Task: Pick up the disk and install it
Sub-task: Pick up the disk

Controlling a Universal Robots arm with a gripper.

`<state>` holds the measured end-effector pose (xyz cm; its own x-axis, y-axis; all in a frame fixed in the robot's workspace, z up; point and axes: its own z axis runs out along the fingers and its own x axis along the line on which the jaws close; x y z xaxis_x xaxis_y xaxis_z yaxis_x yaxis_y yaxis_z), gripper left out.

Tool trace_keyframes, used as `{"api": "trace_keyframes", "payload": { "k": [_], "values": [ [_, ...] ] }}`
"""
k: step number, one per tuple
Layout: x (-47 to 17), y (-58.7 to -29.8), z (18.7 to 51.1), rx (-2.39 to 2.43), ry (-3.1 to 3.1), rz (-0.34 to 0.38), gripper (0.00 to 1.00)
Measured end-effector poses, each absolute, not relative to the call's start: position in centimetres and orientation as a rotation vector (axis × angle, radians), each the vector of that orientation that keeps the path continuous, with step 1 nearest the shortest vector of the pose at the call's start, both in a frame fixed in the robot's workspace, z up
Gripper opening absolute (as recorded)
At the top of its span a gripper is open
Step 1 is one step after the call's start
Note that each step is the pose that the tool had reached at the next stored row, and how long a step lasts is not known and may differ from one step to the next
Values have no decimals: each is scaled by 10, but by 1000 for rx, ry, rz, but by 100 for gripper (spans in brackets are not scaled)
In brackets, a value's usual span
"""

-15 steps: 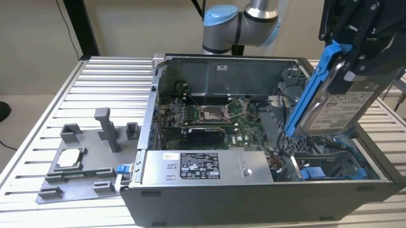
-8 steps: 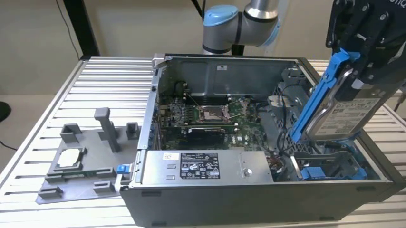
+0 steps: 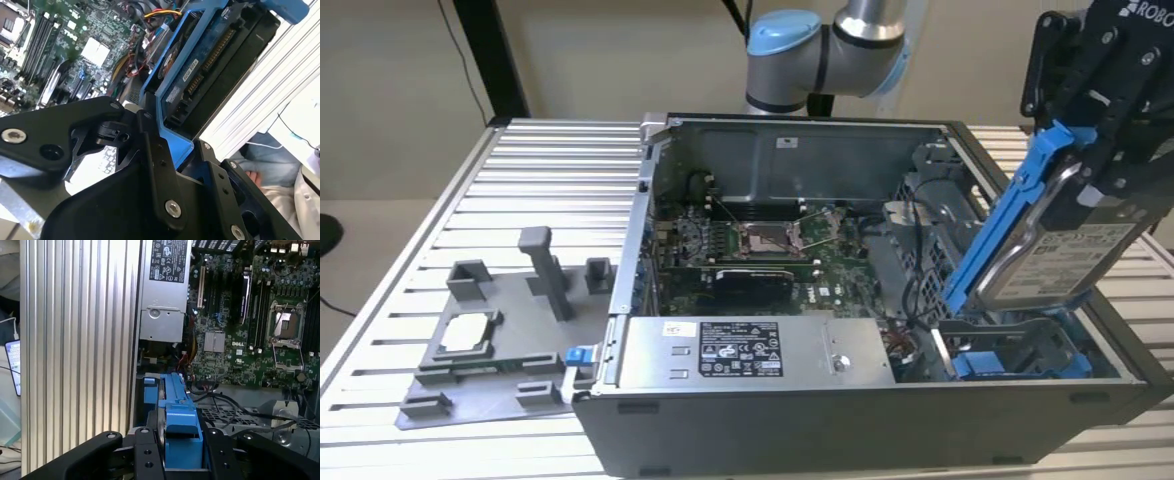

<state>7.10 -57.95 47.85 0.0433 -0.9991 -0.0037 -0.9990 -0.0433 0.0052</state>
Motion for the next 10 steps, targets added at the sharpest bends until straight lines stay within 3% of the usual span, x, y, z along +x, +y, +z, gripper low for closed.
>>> {"api": "trace_keyframes", "payload": {
  "k": [10],
  "values": [
    [80,-585,467,2268,-2173,-9,0]
  ]
}}
